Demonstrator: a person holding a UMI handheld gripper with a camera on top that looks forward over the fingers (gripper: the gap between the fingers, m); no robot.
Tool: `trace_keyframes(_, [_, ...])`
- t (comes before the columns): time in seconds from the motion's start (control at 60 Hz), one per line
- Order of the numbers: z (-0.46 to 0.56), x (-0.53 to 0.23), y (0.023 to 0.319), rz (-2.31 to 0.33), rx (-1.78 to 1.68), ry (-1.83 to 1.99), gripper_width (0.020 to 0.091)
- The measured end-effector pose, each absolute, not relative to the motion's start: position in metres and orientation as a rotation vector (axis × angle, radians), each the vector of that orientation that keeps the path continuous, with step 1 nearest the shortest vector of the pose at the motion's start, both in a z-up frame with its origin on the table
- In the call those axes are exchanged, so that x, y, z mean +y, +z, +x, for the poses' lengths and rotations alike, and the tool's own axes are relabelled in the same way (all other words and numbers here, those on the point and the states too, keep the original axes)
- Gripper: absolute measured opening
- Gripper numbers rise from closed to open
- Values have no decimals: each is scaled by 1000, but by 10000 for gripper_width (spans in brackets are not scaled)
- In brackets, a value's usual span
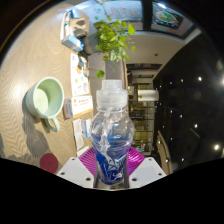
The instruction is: Pour water
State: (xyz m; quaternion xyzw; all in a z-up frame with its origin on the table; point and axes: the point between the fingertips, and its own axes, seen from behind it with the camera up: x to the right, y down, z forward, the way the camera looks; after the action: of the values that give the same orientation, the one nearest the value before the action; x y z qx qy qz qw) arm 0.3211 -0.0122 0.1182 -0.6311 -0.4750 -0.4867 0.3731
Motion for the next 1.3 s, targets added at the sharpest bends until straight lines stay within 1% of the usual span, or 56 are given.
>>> trace_keyframes(0.033, [323,-17,110,-1669,-1119,-1155,346])
trace_keyframes(0.1, [323,-22,124,-1762,-922,-977,345])
trace_keyframes(0.133, [321,-22,126,-1802,-820,-892,345])
trace_keyframes(0.15, [334,-30,137,-1816,-780,-829,345])
trace_keyframes(0.267, [342,-39,129,-1909,-492,-531,345])
trace_keyframes(0.35, [350,-43,106,-1967,-290,-334,344])
trace_keyframes(0.433, [351,-40,73,-2004,-132,-201,345])
trace_keyframes(0.45, [363,-45,71,-2003,-113,-178,345])
trace_keyframes(0.533, [362,-42,42,-2018,-27,-94,345])
trace_keyframes(0.65, [371,-45,19,-2008,60,-14,344])
trace_keyframes(0.667, [387,-54,11,-2004,63,-5,344])
trace_keyframes(0.783, [386,-58,-13,-2011,65,24,352])
trace_keyframes(0.817, [390,-58,-5,-1967,49,14,348])
trace_keyframes(0.833, [388,-57,-9,-1976,44,4,354])
trace_keyframes(0.85, [388,-57,-7,-1961,39,0,352])
trace_keyframes(0.917, [384,-54,-8,-1948,60,0,386])
trace_keyframes(0.95, [390,-59,-8,-1941,74,9,388])
trace_keyframes(0.983, [392,-60,-7,-1937,81,14,417])
trace_keyframes(1.017, [389,-56,-9,-1940,85,10,467])
trace_keyframes(1.1, [390,-60,-14,-1976,79,-7,543])
trace_keyframes(1.117, [390,-62,-17,-1995,80,-11,574])
trace_keyframes(1.15, [389,-66,-21,-2028,81,-10,687])
trace_keyframes(1.167, [387,-67,-25,-2043,82,-9,774])
trace_keyframes(1.183, [388,-71,-25,-2055,86,-7,846])
trace_keyframes(1.2, [387,-74,-25,-2068,91,-2,862])
trace_keyframes(1.217, [387,-77,-26,-2082,100,-1,834])
trace_keyframes(1.233, [388,-82,-26,-2096,111,-3,825])
trace_keyframes(1.3, [390,-99,-22,-2140,151,-19,867])
